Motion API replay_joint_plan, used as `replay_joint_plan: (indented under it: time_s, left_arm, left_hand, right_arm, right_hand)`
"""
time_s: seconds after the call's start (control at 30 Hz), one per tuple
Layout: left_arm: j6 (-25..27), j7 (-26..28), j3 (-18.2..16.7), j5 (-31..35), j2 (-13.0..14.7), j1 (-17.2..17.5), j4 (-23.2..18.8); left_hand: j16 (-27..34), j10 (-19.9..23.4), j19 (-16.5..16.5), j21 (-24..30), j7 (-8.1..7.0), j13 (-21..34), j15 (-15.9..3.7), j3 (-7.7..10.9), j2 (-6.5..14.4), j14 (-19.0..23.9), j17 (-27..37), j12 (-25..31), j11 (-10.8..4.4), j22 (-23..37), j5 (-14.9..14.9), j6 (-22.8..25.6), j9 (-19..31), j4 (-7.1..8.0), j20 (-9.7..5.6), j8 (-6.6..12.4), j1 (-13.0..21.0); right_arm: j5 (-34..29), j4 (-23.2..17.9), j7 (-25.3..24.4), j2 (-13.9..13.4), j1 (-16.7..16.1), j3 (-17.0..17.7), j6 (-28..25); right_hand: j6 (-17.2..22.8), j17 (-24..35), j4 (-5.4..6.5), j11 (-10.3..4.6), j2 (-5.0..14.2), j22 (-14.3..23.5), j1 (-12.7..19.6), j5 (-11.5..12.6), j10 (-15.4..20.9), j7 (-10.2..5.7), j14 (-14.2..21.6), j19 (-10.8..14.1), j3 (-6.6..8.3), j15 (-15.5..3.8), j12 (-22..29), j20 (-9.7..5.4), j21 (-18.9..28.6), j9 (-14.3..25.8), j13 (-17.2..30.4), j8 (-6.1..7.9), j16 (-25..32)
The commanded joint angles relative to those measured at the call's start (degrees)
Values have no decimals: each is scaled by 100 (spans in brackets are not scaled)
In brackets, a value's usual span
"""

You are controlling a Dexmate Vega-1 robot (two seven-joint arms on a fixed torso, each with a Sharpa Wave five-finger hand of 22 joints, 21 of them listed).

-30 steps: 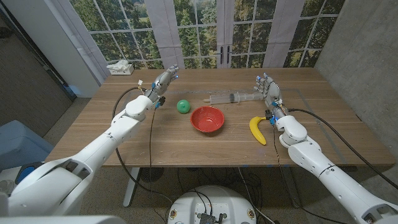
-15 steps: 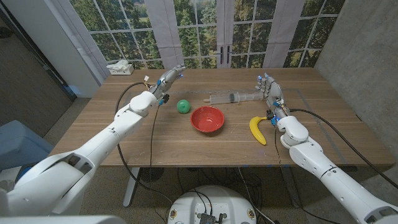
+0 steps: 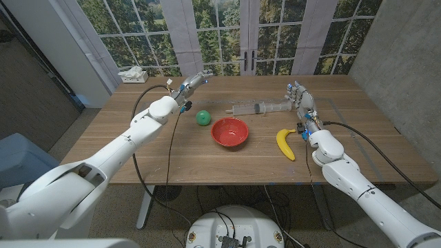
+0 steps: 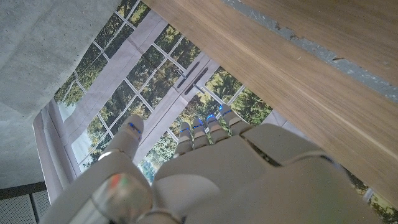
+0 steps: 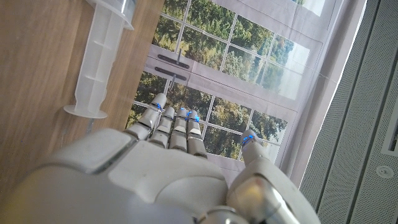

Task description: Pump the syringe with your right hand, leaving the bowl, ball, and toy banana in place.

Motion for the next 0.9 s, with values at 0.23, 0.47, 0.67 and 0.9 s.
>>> replay_joint_plan:
  time_s: [0.23,0.47,0.67,0.9]
  left_arm:
    - [430,-89,327,533,14,-317,-182]
    - [535,-127,442,719,-2,-427,-216]
    - [591,-156,514,869,13,-503,-247]
    - [655,-242,627,1023,-19,-626,-196]
  left_hand:
    - [3,-2,27,-50,-34,24,14,77,173,23,9,-23,-21,28,5,23,28,-82,129,-30,139]
    - [-36,-47,-2,-101,-78,27,-21,74,185,-40,9,-65,-33,31,-11,-29,30,-127,113,-68,177]
    - [-45,-51,-5,-122,-69,28,-19,57,155,-54,9,-76,-32,32,-20,-34,31,-156,113,-76,184]
    - [-51,-44,-1,-146,-59,29,-39,44,139,-67,9,-84,-35,32,-29,-38,32,-187,105,-82,200]
  right_arm:
    - [-53,-251,-133,-43,-280,110,98]
    - [-61,-247,-108,-34,-294,119,141]
    - [-80,-253,-102,-37,-294,123,149]
    - [-101,-263,-112,-48,-301,135,140]
  right_hand:
    - [76,3,-53,30,22,8,59,-24,53,-22,54,53,21,6,-25,-6,-69,29,-4,20,-20]
    - [89,0,-63,33,27,8,67,-28,66,-18,60,66,19,5,-27,-5,-89,30,-3,21,-22]
    - [99,-3,-73,27,31,9,72,-31,68,-20,62,72,14,8,-34,-6,-114,30,-2,20,-25]
    - [104,-5,-81,32,34,9,76,-34,71,-16,62,86,9,10,-40,-2,-135,30,-1,17,-30]
